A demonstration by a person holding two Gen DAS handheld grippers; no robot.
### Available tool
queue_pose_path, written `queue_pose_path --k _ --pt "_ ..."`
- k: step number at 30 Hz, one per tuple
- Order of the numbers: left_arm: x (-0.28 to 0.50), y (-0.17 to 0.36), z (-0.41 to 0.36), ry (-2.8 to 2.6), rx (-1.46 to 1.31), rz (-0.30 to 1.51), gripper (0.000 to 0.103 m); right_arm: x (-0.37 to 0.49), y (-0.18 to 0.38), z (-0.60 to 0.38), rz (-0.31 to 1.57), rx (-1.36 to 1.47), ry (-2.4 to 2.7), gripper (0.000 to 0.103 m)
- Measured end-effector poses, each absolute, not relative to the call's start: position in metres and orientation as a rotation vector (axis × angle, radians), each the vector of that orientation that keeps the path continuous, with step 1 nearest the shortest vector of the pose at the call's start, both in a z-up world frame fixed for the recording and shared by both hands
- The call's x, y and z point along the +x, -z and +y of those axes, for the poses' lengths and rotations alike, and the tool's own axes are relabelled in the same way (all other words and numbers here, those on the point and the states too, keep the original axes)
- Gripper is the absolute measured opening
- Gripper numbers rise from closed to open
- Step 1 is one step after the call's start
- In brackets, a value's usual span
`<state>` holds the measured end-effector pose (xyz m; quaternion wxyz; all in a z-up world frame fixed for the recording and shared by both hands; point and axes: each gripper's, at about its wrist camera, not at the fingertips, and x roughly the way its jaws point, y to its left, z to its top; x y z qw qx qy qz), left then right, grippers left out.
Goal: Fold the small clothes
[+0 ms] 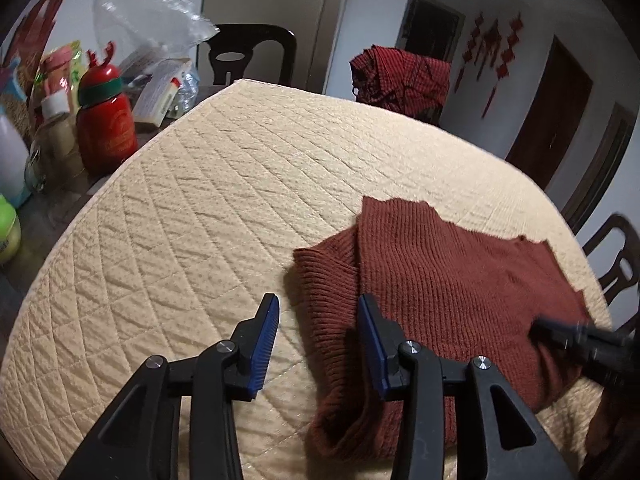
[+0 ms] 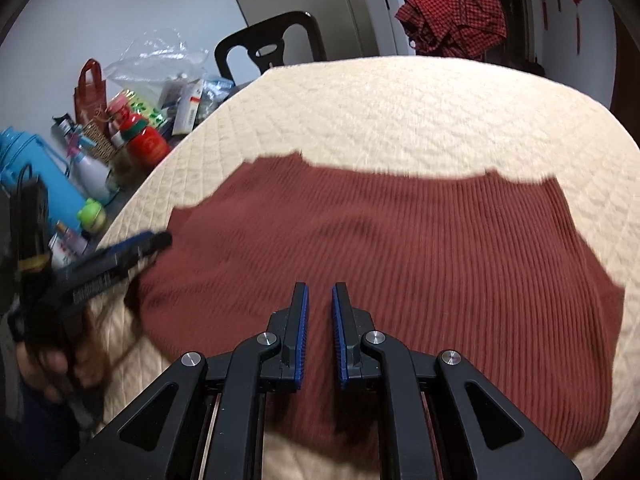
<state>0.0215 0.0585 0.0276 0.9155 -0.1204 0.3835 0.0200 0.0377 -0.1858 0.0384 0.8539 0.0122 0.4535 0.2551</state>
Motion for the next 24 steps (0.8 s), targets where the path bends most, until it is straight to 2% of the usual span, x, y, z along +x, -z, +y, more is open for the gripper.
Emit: queue_pose_path --k 14,24 --pt "0.036 -0.01 0.07 0.135 -0.5 0.822 0.059 0.014 -0.031 -0.197 0.962 0.076 -0.557 0.012" --pt "0.027 -0.009 0.061 0.165 -0.516 0.831 0.06 0.01 -0.026 -0.206 0.967 0.129 -0.581 0.012"
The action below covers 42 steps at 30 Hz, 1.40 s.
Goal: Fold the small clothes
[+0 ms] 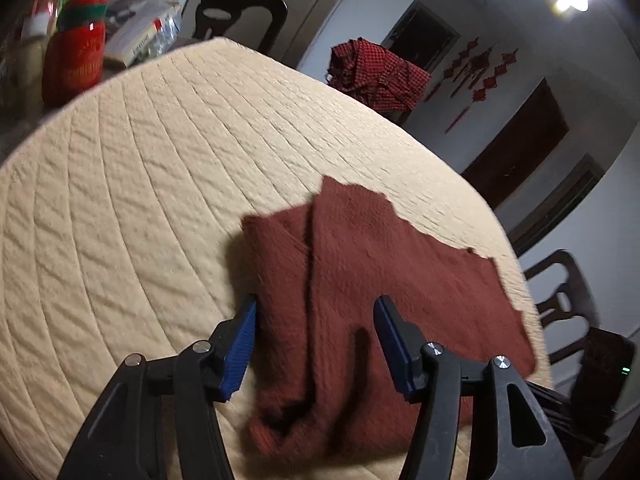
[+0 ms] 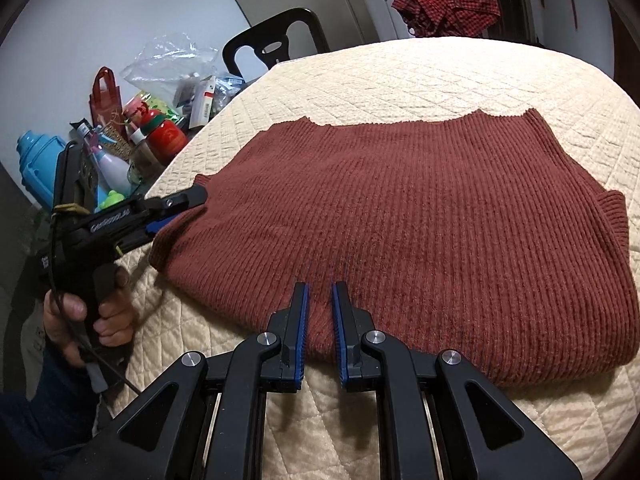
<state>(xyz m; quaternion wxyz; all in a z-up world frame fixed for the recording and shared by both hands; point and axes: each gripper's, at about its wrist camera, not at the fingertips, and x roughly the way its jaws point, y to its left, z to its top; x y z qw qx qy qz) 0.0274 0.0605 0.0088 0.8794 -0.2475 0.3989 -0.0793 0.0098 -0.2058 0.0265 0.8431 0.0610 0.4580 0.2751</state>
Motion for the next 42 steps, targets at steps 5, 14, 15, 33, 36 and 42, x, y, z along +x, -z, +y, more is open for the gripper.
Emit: queue_pose_path --k 5,14,15,33,36,42 --pt "0.021 -0.006 0.065 0.202 -0.585 0.826 0.06 0.01 -0.025 -0.208 0.966 0.139 -0.591 0.012" --pt "0.024 -0.007 0.053 0.159 -0.471 0.844 0.033 0.008 -0.024 -0.209 0.975 0.134 -0.6 0.012" --pt "0.026 -0.006 0.052 0.162 -0.469 0.849 0.03 0.007 -0.024 -0.21 0.977 0.134 -0.603 0.012" --pt "0.043 -0.094 0.004 0.418 -0.486 0.686 0.019 -0.005 -0.041 -0.274 0.913 0.212 -0.503 0.012" --pt "0.056 -0.109 -0.028 0.5 -0.446 0.682 0.019 -0.009 -0.046 -0.298 0.887 0.245 -0.444 0.012" --pt "0.087 -0.095 -0.11 0.645 -0.352 0.782 0.019 -0.017 -0.05 -0.343 0.853 0.302 -0.329 0.012"
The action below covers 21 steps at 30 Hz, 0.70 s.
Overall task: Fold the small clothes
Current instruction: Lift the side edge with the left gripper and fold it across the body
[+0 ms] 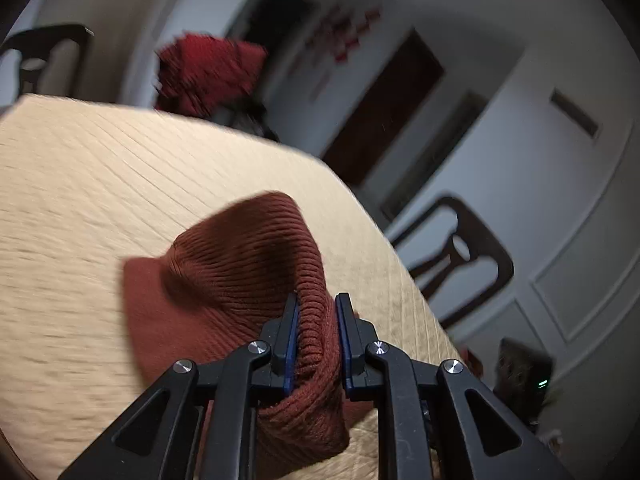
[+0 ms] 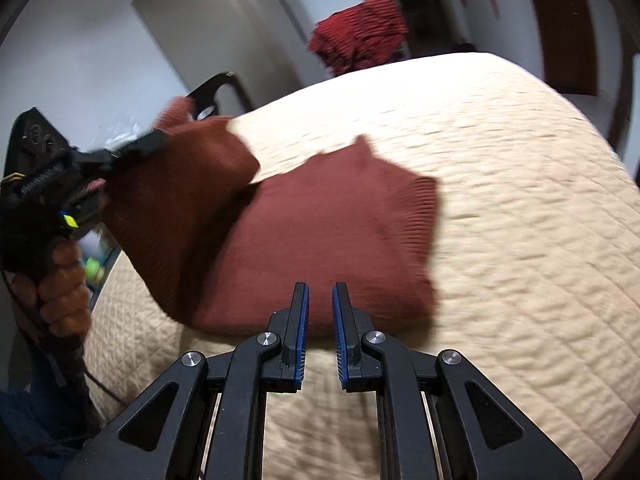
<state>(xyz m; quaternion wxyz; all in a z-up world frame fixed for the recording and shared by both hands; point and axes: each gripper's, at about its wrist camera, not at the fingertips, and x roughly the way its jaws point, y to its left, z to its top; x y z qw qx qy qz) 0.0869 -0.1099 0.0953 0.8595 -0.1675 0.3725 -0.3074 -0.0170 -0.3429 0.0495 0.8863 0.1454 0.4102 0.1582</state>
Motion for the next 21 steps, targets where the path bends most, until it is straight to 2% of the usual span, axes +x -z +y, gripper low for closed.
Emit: queue_pose_path --k 6,7,10,13,14,15,21 --pt "0.105 -0.04 -0.159 0.702 -0.301 0.987 0.019 -0.02 -0.052 -0.361 0.846 0.339 -0.287 0.012" --pt "0.103 -0.041 -0.157 0.708 -0.313 0.982 0.021 -0.02 -0.052 -0.362 0.844 0.34 -0.29 0.012" --pt "0.092 -0.061 -0.145 0.753 -0.351 0.925 0.039 -0.019 -0.055 -0.365 0.832 0.353 -0.313 0.013" --pt "0.079 -0.088 -0.122 0.735 -0.347 0.821 0.046 -0.017 -0.056 -0.368 0.813 0.416 -0.372 0.033" --pt "0.076 -0.093 -0.111 0.71 -0.344 0.799 0.047 -0.015 -0.057 -0.369 0.803 0.452 -0.4 0.044" --pt "0.074 -0.095 -0.1 0.676 -0.336 0.782 0.047 -0.012 -0.057 -0.37 0.795 0.492 -0.429 0.048" --pt "0.058 -0.078 -0.06 0.481 -0.246 0.785 0.047 0.009 -0.049 -0.358 0.847 0.635 -0.559 0.05"
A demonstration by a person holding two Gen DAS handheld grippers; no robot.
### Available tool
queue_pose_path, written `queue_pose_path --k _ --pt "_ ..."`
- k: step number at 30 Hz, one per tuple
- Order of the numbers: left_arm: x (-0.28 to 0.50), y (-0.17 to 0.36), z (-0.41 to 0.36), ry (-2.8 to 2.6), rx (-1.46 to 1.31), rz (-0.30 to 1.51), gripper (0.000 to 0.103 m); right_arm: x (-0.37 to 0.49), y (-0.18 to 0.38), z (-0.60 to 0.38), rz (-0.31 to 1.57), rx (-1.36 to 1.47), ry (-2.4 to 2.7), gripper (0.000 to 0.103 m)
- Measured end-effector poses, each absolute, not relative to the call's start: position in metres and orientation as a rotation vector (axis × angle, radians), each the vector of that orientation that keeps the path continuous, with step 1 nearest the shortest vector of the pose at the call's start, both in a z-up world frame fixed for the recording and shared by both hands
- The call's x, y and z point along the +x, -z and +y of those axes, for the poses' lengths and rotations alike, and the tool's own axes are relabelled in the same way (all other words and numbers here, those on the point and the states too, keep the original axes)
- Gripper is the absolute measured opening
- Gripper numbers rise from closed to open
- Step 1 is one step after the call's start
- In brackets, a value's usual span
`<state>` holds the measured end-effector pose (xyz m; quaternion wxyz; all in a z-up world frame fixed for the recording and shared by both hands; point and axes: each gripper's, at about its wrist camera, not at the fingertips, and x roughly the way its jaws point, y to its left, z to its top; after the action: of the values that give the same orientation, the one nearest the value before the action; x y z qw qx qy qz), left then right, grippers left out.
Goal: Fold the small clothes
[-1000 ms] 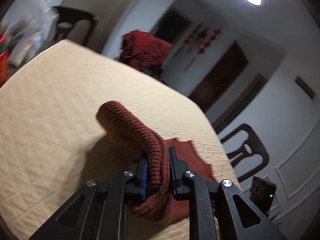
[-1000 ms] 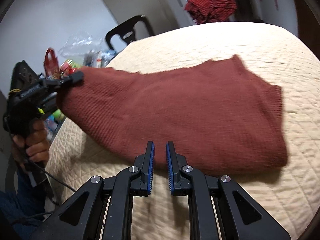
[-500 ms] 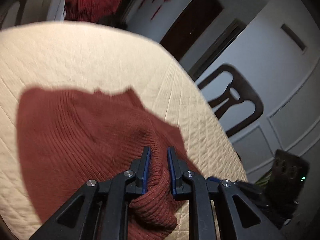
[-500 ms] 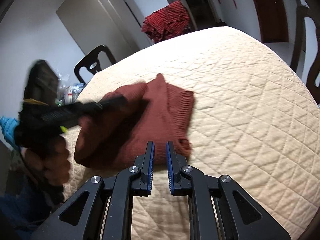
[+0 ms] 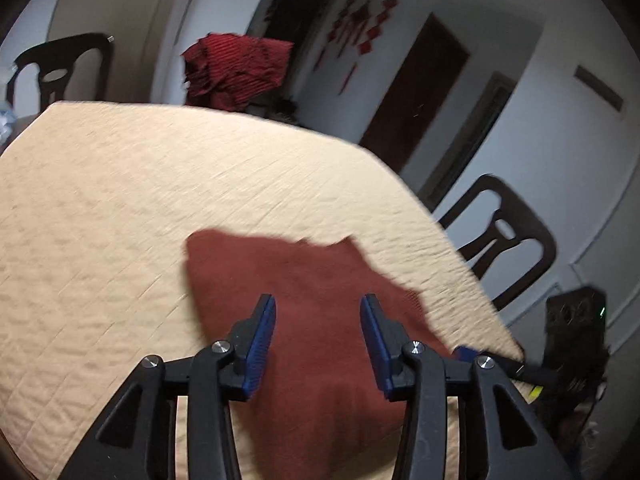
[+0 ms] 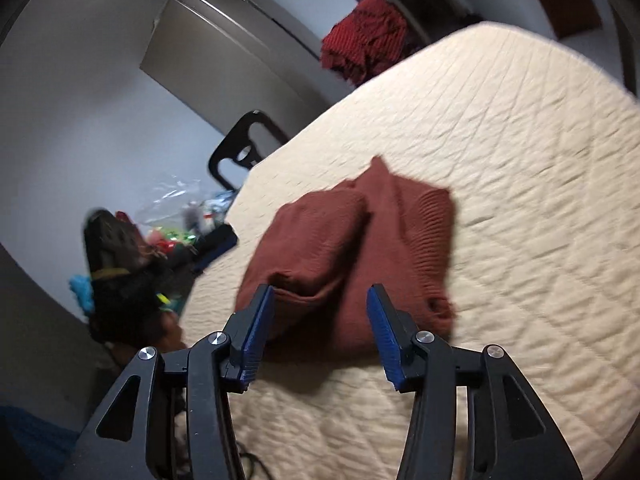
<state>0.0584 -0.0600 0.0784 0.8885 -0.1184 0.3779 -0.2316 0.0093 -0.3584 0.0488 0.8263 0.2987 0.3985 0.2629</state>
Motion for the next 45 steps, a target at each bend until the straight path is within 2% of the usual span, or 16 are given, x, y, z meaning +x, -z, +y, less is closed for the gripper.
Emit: queue_pose_path --k 2,5,20,22,24,26,35,42,45 --pt "0.053 -0.069 -0.056 0.455 -0.234 0.798 0.047 0.017 -0.046 -0.353 0.875 0.677 -0.581 0.05" --pt "0.051 -0.06 -0.058 0.436 -0.242 0.806 0.047 0.027 -0.042 -0.343 0.934 0.741 -0.606 0.057" --pt "0.059 -0.046 -0.07 0.436 -0.215 0.802 0.047 0.066 -0.021 -0.329 1.071 0.797 -0.568 0.057" --pt "0.059 -0.044 -0.07 0.432 -0.212 0.807 0.047 0.069 -0.023 -0.323 1.066 0.747 -0.559 0.047" --pt "0.059 -0.042 -0.071 0.427 -0.209 0.807 0.047 0.068 -0.024 -0.321 1.068 0.707 -0.544 0.024" --pt "0.059 -0.042 -0.071 0.426 -0.207 0.805 0.047 0.068 -0.027 -0.319 1.053 0.673 -0.533 0.015" --pt "0.06 -0.059 -0.094 0.49 -0.167 0.768 0.047 0.043 -0.06 -0.351 0.867 0.571 -0.517 0.012" --pt "0.057 -0.048 -0.113 0.532 -0.088 0.775 0.047 0.033 -0.026 -0.379 0.917 0.604 -0.42 0.008" --pt "0.055 -0.049 -0.111 0.535 -0.083 0.776 0.047 0.028 -0.031 -0.375 0.898 0.576 -0.424 0.007"
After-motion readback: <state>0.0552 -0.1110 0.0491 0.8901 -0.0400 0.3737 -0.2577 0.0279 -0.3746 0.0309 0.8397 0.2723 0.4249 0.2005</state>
